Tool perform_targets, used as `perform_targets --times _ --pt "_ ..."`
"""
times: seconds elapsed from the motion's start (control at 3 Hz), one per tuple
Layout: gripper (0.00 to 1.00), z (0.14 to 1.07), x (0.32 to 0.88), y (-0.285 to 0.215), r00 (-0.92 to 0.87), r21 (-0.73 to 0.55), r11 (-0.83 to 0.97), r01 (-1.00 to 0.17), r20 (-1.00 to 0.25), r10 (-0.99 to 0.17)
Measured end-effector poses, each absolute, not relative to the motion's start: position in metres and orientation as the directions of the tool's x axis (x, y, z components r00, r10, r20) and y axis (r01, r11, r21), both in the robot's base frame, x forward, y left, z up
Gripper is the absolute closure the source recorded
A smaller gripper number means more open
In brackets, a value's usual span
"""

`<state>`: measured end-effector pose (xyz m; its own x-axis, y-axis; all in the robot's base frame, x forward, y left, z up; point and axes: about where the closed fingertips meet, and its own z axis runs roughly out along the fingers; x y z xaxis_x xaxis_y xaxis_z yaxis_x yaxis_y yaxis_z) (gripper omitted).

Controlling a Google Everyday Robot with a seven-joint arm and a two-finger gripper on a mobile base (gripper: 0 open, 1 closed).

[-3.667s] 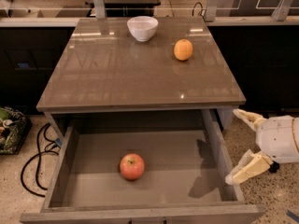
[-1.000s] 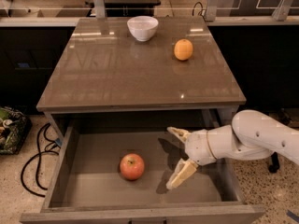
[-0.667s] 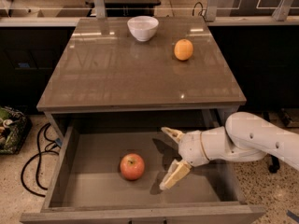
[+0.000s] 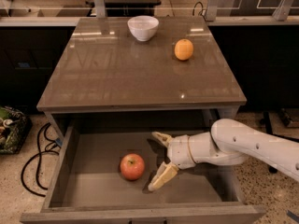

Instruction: Pick apple from top drawer and place on counter

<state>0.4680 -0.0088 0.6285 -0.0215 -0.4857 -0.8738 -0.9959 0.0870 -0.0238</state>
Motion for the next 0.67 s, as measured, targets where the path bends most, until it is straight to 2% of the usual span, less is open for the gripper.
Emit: perform_targets --times 0.67 --pt "0.0 0.629 0.462 0.018 -0.012 -0.024 0.078 -0.997 -0.899 -0.437"
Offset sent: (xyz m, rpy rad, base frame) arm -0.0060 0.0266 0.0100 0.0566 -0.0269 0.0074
